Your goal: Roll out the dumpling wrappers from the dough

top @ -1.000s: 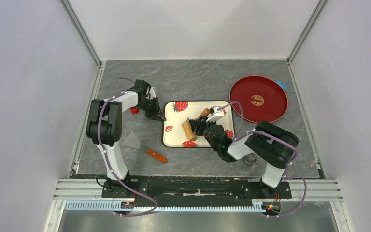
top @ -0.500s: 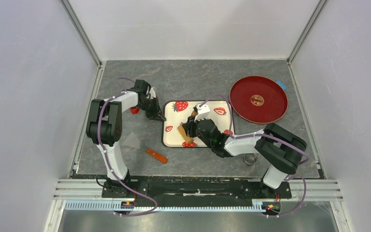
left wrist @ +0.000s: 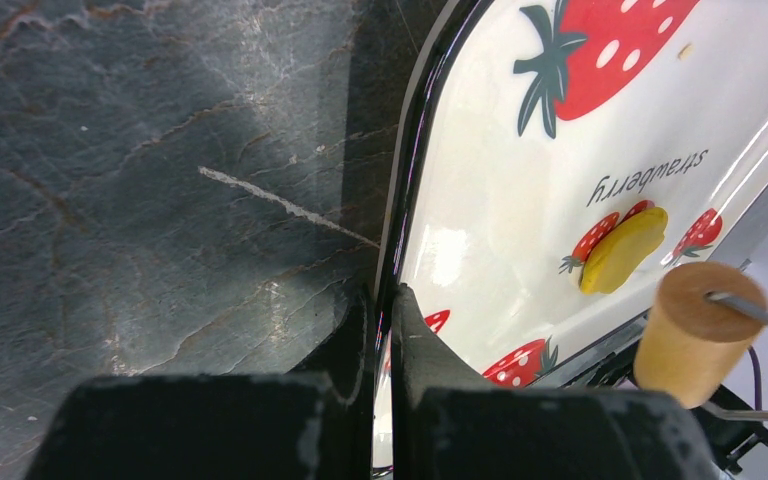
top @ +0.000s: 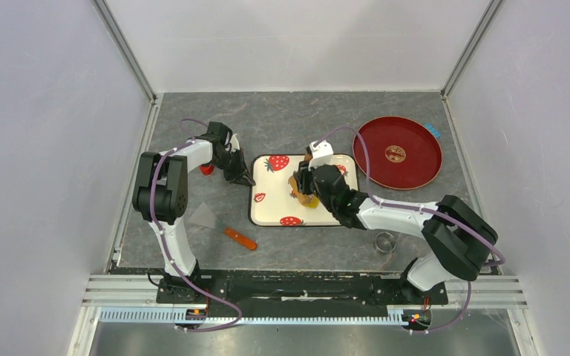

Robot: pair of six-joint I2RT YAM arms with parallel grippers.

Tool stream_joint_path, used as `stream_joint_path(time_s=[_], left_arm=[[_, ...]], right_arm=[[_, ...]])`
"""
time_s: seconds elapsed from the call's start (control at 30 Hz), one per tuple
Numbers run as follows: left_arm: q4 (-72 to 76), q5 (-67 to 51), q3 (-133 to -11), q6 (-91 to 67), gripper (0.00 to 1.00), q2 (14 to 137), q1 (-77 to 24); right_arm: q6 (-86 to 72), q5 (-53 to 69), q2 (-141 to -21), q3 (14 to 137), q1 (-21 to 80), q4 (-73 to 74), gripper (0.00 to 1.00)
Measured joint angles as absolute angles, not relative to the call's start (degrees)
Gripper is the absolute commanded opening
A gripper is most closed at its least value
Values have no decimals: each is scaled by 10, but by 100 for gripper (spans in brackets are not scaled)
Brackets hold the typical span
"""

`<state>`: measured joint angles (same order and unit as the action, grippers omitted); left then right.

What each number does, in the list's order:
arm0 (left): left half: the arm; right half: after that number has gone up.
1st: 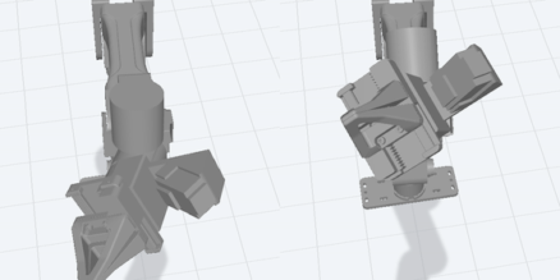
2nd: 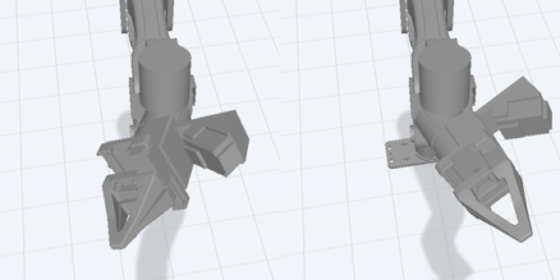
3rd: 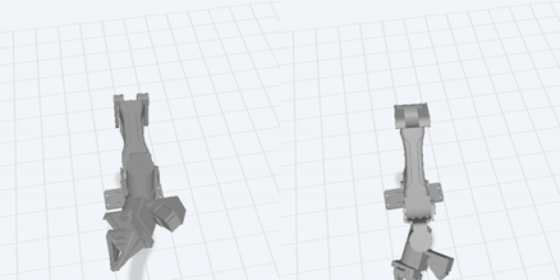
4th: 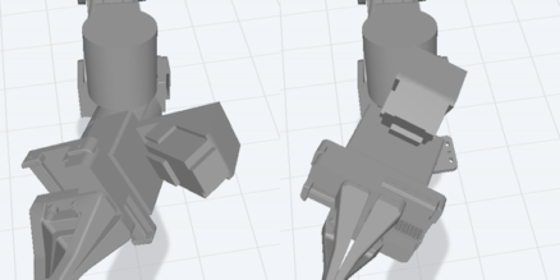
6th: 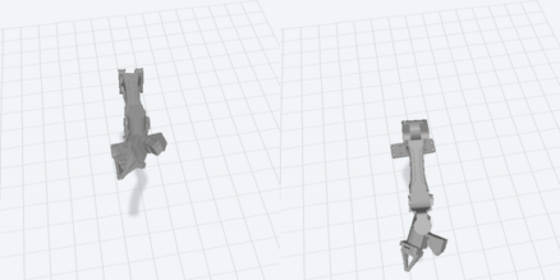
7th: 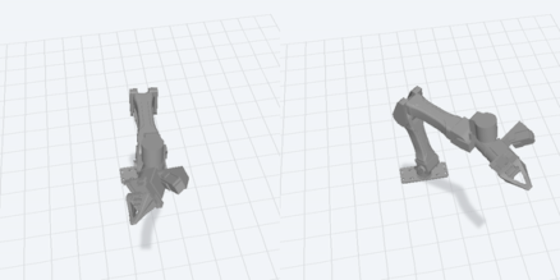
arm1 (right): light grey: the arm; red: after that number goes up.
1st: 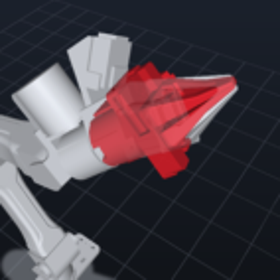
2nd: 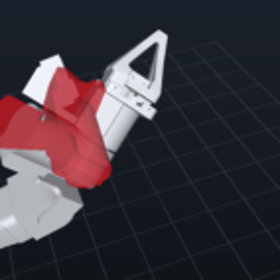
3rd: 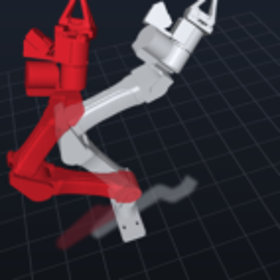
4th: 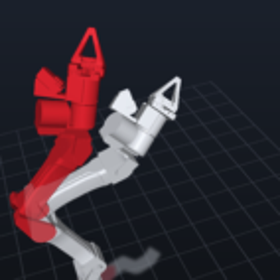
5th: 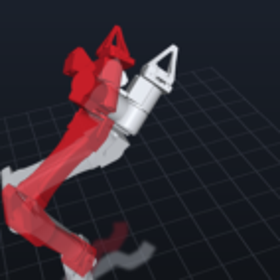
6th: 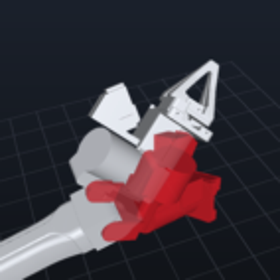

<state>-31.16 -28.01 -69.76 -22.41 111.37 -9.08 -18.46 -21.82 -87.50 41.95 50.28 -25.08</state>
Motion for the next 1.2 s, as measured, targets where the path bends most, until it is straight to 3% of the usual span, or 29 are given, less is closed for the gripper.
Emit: stream_joint_path(time_s=[0.47,1.2], left_arm=[[-312,-280,-698,-224,2,1114,-91],[-312,-281,-698,-224,2,1114,-91]], right_arm=[[-183,-216,-912,414,444,-257,0],[-164,-267,-952,305,475,-497,0]])
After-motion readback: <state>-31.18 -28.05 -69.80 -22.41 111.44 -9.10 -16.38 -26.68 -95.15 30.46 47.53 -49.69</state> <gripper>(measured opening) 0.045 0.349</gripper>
